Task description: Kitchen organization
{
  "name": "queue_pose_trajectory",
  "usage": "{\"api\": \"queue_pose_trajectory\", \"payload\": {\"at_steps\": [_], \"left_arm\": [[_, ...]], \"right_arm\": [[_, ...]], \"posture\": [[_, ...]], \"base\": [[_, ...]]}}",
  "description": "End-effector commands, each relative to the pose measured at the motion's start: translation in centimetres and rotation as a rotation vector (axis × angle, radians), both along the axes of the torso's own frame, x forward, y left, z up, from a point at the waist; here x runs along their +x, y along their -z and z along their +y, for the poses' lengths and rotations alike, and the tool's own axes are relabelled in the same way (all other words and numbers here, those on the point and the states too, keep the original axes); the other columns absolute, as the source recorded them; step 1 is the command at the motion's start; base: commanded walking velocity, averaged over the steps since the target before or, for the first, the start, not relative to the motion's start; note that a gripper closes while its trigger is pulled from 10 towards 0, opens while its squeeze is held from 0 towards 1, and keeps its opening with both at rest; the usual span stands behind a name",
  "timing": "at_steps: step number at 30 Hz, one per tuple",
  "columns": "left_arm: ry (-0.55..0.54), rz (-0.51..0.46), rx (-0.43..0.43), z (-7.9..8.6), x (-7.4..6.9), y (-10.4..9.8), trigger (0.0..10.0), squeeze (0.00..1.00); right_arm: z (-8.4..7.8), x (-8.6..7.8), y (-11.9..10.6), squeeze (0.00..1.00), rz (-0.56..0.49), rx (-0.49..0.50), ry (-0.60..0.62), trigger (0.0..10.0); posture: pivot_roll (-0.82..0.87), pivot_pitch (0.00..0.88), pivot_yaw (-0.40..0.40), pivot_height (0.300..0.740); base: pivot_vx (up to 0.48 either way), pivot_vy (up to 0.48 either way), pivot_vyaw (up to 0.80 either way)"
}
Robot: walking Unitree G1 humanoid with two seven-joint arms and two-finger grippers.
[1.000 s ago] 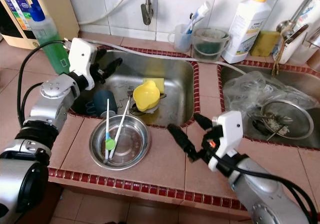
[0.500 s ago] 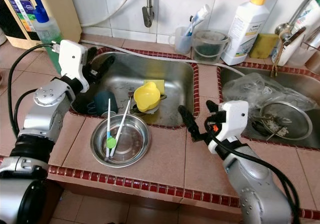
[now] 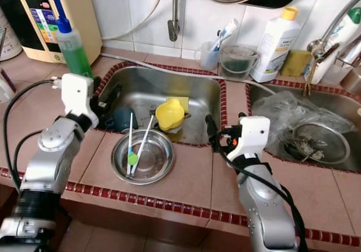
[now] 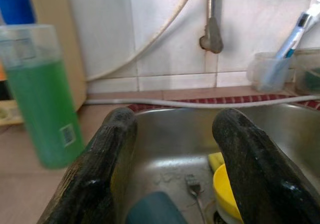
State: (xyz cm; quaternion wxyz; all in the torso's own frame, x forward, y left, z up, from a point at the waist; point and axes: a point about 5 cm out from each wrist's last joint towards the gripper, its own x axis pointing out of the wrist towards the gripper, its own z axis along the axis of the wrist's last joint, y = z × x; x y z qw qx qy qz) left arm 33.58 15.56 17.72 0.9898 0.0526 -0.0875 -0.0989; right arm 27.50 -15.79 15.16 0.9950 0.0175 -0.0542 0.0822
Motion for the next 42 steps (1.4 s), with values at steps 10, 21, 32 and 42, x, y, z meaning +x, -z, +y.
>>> {"api": "queue_pose_trajectory", "payload": {"at_steps": [10,21,32,42], "left_arm": [[0.048,-0.047,0.023,-1.3,-1.8,0.8,10.0,0.0],[0.213,0.059,0.105,-3.7,-6.7,4.4,10.0,0.0],[0.26,0.137,0.122,-3.6,-9.1,5.2,10.0,0.0],[0.274,0.2,0.136,-4.3,-9.0,4.7,10.0,0.0]], "right_arm": [[-0.3,-0.1,0.9,0.0,0.002,-0.035,0.044,10.0],[-1.0,-1.2,2.0,0.0,-0.003,-0.1,0.005,10.0],[-0.1,-3.6,1.7,0.0,-0.017,-0.09,-0.129,10.0],[0.6,-5.9,2.0,0.0,0.019,-0.079,-0.248,10.0]], "posture": [[-0.07,0.0,-0.02,0.74],[-0.07,0.006,-0.016,0.74],[-0.07,0.039,-0.02,0.74],[-0.07,0.062,-0.014,0.74]], "base": [[0.0,0.0,0.0],[0.0,0.0,0.0],[0.0,0.0,0.0],[0.0,0.0,0.0]]}}
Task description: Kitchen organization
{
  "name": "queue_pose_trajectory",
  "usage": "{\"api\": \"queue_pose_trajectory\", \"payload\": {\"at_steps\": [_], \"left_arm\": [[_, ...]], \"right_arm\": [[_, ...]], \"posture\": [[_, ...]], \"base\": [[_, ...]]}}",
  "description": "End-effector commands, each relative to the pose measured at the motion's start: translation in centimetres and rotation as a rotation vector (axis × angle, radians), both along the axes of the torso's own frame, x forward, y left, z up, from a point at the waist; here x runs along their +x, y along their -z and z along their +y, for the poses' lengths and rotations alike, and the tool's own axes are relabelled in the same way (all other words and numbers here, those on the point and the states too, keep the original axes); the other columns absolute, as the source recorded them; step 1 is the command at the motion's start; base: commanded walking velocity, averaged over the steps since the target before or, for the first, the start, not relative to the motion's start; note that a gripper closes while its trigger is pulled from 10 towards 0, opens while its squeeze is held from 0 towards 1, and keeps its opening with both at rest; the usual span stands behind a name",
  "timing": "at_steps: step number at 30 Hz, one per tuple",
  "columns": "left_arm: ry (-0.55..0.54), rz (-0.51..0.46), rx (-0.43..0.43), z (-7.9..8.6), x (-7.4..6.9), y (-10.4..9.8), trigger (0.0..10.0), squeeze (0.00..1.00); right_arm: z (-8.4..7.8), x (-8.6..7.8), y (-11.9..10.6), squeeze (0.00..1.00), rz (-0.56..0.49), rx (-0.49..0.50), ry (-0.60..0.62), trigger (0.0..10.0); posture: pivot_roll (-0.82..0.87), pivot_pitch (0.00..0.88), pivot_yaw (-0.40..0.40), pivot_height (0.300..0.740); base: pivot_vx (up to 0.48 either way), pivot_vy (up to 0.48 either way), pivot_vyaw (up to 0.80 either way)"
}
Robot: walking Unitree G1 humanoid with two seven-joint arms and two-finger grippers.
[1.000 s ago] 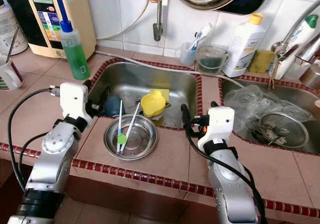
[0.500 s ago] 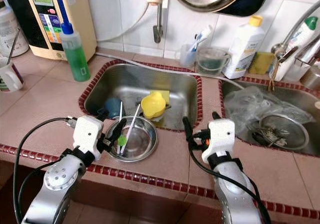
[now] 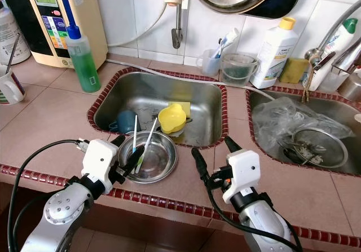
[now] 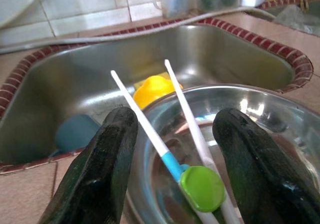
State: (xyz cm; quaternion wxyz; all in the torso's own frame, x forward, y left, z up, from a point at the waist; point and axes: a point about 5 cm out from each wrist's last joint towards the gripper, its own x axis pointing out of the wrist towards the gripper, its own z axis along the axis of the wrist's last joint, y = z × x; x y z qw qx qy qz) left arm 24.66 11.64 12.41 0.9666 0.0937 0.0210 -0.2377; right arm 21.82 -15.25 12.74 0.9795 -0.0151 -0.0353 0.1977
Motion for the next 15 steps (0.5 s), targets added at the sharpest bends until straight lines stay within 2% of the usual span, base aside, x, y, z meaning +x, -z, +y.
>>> {"api": "queue_pose_trajectory", "payload": {"at_steps": [1,4,11,15], "left_arm": [[0.016,-0.017,0.001,-0.5,-0.1,-0.8,10.0,0.0],[0.022,-0.01,-0.009,-0.7,-0.2,-1.0,10.0,0.0],[0.137,-0.073,0.106,-1.7,-0.8,-1.4,10.0,0.0],[0.17,-0.063,0.108,-2.4,-0.8,-1.3,10.0,0.0]], "right_arm": [[0.1,-0.4,-0.4,0.0,-0.004,0.008,-0.027,10.0],[0.1,-0.9,-0.4,0.0,0.001,0.012,-0.039,10.0],[0.4,-2.0,0.0,0.0,0.018,0.041,-0.097,10.0],[0.6,-2.3,-0.1,0.0,0.02,0.049,-0.113,10.0]], "posture": [[-0.08,0.063,-0.013,0.74],[-0.08,0.066,-0.013,0.74],[-0.07,0.072,-0.012,0.74],[-0.07,0.073,-0.008,0.74]], "base": [[0.0,0.0,0.0],[0.0,0.0,0.0],[0.0,0.0,0.0],[0.0,0.0,0.0]]}}
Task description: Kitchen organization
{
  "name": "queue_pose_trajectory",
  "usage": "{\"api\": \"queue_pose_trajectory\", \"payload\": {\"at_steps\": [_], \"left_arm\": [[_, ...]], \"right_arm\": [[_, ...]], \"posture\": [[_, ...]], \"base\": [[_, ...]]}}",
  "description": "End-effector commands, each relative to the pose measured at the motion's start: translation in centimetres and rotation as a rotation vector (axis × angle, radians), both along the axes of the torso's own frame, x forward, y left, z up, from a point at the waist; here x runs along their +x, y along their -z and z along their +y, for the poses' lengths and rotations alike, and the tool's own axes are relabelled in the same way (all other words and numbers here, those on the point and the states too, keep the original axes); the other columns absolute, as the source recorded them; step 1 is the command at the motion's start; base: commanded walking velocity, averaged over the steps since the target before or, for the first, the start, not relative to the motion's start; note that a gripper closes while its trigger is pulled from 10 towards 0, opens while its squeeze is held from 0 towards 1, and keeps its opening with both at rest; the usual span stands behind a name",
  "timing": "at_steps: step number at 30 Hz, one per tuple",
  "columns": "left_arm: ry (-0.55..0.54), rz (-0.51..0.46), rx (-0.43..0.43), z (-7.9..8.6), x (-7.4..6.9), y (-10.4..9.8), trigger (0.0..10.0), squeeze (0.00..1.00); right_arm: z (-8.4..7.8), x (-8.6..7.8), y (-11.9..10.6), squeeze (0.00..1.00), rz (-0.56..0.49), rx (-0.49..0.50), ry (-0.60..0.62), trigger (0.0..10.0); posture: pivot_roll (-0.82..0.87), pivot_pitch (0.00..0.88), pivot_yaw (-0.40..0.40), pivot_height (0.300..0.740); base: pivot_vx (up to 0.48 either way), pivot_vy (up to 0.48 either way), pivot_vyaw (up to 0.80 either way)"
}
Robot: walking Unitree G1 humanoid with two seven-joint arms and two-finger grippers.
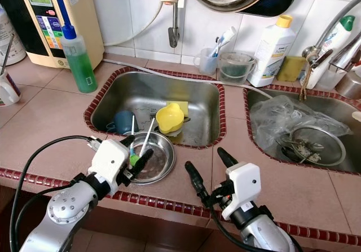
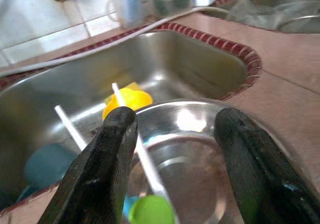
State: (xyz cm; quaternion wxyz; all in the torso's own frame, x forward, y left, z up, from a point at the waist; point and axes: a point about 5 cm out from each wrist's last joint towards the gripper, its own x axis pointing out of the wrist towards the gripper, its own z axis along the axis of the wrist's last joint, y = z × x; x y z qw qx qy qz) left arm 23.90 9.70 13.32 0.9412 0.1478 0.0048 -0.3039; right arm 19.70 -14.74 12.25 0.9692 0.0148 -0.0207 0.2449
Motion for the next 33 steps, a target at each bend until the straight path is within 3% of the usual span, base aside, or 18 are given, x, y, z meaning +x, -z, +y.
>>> {"api": "queue_pose_trajectory", "payload": {"at_steps": [1,6,17,21,33], "left_arm": [[0.038,-0.017,0.012,-0.7,0.0,-0.4,10.0,0.0],[0.021,0.057,-0.041,-1.3,0.9,-0.3,10.0,0.0],[-0.051,0.149,-0.066,-1.3,2.4,0.2,10.0,0.0],[-0.14,0.186,-0.04,-0.6,3.3,0.7,10.0,0.0],[-0.234,0.241,-0.086,0.8,4.5,0.7,10.0,0.0]], "right_arm": [[0.3,-0.3,-0.6,0.0,-0.025,-0.001,-0.025,10.0],[0.3,-0.8,-0.8,0.0,-0.039,-0.019,-0.029,10.0],[0.4,-1.7,-1.2,0.0,-0.071,-0.03,-0.027,10.0],[0.3,-1.9,-1.2,0.0,-0.07,-0.029,-0.026,10.0],[0.3,-1.7,-1.3,0.0,-0.078,-0.029,-0.009,10.0]], "posture": [[-0.08,0.072,-0.004,0.74],[-0.1,0.074,0.008,0.74],[-0.12,0.072,0.026,0.74],[-0.13,0.068,0.032,0.74],[-0.14,0.06,0.031,0.74]], "base": [[0.0,0.0,0.0],[0.0,0.0,0.0],[0.0,0.0,0.0],[0.0,0.0,0.0],[0.0,0.0,0.0]]}}
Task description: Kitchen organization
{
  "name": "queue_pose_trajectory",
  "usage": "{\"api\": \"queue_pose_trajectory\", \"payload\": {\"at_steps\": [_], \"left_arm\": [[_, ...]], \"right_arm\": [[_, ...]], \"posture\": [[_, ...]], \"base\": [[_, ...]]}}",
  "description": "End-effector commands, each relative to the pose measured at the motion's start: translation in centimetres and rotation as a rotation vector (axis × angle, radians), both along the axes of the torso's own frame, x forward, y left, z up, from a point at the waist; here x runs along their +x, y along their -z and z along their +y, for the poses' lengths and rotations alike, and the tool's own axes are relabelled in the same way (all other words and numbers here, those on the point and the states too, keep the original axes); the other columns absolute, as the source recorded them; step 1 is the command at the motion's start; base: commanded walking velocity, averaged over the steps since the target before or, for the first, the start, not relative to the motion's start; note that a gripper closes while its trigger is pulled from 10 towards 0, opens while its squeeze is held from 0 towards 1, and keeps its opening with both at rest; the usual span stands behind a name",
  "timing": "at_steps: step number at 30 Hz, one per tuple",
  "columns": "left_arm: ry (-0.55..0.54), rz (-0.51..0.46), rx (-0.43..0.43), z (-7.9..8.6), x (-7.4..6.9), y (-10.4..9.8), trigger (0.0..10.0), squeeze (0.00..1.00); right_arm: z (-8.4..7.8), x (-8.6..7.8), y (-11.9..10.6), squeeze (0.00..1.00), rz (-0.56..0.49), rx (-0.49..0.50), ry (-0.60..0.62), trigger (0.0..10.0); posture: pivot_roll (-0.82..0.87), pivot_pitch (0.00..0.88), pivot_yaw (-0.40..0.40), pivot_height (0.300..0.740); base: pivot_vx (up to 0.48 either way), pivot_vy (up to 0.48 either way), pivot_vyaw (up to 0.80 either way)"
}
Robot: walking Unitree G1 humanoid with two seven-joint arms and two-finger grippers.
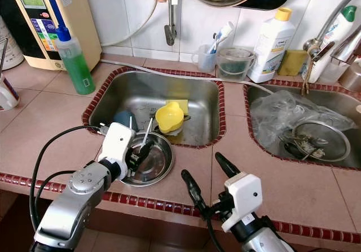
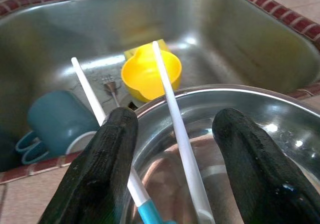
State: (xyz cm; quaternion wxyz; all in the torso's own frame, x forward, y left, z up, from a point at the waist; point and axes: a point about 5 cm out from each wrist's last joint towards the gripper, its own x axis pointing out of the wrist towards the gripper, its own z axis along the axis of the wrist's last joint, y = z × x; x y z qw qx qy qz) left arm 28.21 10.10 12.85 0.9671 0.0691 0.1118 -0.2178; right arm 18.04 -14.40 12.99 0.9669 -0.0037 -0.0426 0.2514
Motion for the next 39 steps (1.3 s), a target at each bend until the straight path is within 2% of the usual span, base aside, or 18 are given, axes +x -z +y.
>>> {"api": "queue_pose_trajectory", "payload": {"at_steps": [1,20,30,34,39], "left_arm": [[-0.023,0.02,0.006,0.4,0.2,0.2,10.0,0.0],[0.134,-0.036,0.029,-0.1,-1.2,0.0,10.0,0.0],[0.143,-0.017,0.049,-0.1,-1.2,0.4,10.0,0.0],[0.135,0.032,0.091,-0.1,-1.3,1.3,10.0,0.0],[0.114,0.049,0.076,0.0,-1.0,1.3,10.0,0.0]], "right_arm": [[0.0,-0.1,-0.6,0.0,-0.026,-0.003,0.003,10.0],[-0.1,0.1,-0.4,0.0,-0.017,-0.019,-0.002,10.0],[-0.1,0.2,-0.3,0.0,-0.015,-0.021,0.002,10.0],[0.0,0.4,-0.4,0.0,-0.015,-0.003,0.01,10.0],[0.5,0.4,-0.5,0.0,-0.018,0.006,0.005,10.0]], "posture": [[-0.14,0.06,0.031,0.74],[-0.13,0.067,0.026,0.74],[-0.13,0.069,0.029,0.74],[-0.13,0.072,0.034,0.74],[-0.13,0.075,0.034,0.74]], "base": [[0.0,0.0,0.0],[0.0,0.0,0.0],[0.0,0.0,0.0],[0.0,0.0,0.0],[0.0,0.0,0.0]]}}
